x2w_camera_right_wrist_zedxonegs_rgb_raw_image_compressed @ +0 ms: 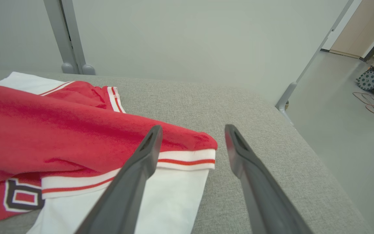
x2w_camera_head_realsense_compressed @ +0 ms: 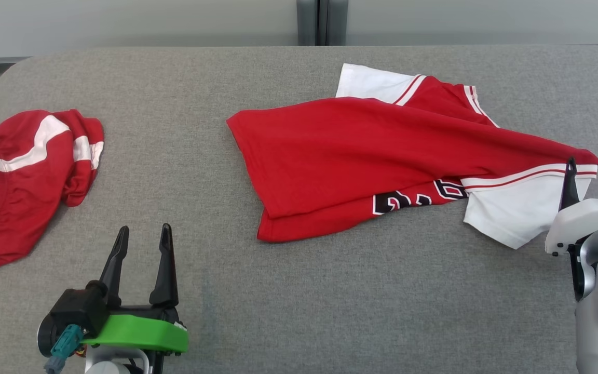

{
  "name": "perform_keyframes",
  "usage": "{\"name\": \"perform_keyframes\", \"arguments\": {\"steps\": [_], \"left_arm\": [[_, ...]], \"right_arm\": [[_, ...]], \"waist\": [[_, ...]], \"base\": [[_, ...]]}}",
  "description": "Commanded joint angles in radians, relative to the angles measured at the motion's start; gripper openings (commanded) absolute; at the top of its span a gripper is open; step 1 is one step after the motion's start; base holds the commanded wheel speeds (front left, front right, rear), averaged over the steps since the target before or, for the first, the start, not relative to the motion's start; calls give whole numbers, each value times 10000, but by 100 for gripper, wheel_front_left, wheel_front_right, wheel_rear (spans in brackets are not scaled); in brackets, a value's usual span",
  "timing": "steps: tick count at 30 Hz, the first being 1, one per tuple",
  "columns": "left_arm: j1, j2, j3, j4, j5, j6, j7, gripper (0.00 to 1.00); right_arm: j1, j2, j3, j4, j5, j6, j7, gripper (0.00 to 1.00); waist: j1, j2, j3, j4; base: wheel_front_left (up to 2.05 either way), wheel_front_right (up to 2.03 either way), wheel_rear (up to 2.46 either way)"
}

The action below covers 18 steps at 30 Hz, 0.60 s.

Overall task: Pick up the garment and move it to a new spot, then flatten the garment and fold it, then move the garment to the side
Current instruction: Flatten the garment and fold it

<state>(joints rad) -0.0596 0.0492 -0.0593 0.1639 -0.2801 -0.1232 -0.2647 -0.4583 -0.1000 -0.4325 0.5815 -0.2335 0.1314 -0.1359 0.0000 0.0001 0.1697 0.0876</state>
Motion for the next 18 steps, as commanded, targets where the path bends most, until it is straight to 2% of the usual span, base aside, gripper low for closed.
{"name": "perform_keyframes", "arguments": {"steps": [1, 4, 8, 12, 18], "left_arm": [[-146, 23, 75, -13, 119, -25, 5, 100], [-24, 23, 177, 6, 107, -24, 5, 100], [135, 21, 406, -25, 138, 1, 5, 100], [245, 23, 578, -95, 177, 0, 5, 100], [452, 23, 785, -172, 183, 37, 5, 100]], "right_arm": [[131, 37, 72, -201, -215, -14, -273, 100], [424, 181, 414, -617, -508, -14, -751, 100], [911, 284, 1391, -1304, -428, -14, -1166, 100], [1551, 347, 2520, -2093, -105, -14, -1291, 100], [2499, 387, 3557, -3038, 451, -14, -1293, 100]], "waist": [[0, -1, -20, -3], [0, -1, -131, -62], [0, -1, -319, -264], [0, -1, -522, -479], [0, -1, -847, -797]], "base": [[0, 0, 0], [0, 0, 0], [0, 0, 0], [0, 0, 0], [0, 0, 0]]}}
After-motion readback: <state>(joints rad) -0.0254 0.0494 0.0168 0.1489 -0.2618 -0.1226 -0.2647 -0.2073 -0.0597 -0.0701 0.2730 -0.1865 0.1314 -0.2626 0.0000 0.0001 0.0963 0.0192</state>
